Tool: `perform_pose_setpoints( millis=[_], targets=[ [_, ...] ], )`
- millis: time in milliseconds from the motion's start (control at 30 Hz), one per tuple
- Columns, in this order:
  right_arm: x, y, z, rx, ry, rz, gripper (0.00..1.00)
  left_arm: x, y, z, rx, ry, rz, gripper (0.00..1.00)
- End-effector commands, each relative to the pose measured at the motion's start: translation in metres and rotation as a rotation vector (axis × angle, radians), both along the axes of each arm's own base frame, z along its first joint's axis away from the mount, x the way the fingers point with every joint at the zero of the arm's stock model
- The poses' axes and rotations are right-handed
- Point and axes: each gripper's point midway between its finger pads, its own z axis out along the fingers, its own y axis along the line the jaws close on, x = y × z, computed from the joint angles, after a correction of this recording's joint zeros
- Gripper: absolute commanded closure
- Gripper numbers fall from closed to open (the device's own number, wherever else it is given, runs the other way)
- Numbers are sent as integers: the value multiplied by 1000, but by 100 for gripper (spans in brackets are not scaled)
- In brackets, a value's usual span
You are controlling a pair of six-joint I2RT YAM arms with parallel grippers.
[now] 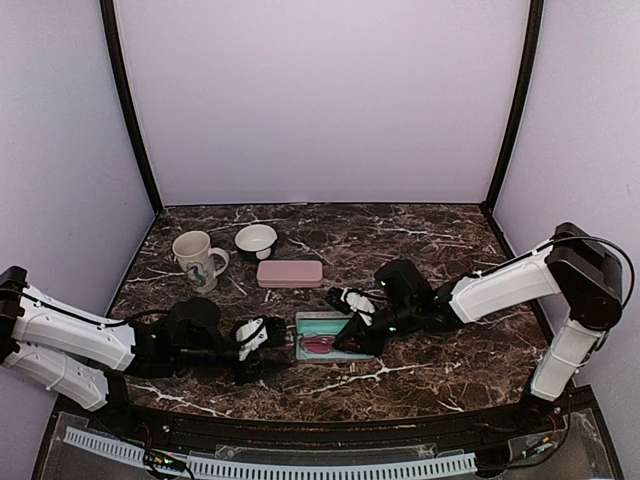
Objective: Organize the sunglasses
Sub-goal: Place the sunglasses in the sunglasses case.
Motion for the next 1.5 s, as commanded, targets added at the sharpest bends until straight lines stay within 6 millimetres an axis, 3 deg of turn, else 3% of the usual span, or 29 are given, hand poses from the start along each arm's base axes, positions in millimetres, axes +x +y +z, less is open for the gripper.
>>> perform_pose_setpoints(
  millis=[0,1133,1167,1200,1233,1467],
  targets=[
    [0,-1,-10,-32,30,2,81,1,-8,12,-35,3,-11,53],
    [-18,7,4,-30,28,50,81,-3,-12,8,-34,27,-38,53],
    [3,0,-3,-91,-53,-48,40,-3,-11,7,-34,28,-38,53],
    [-1,1,-2,-80,-20,-46,35,-3,-12,8,-35,29,-38,53],
    [-2,2,-1,-86,-118,40,34,-3,-12,8,-36,30,-39,53],
    [-1,2,0,-92,-143,42,31,-3,-12,7,-35,30,-40,53]
  ],
)
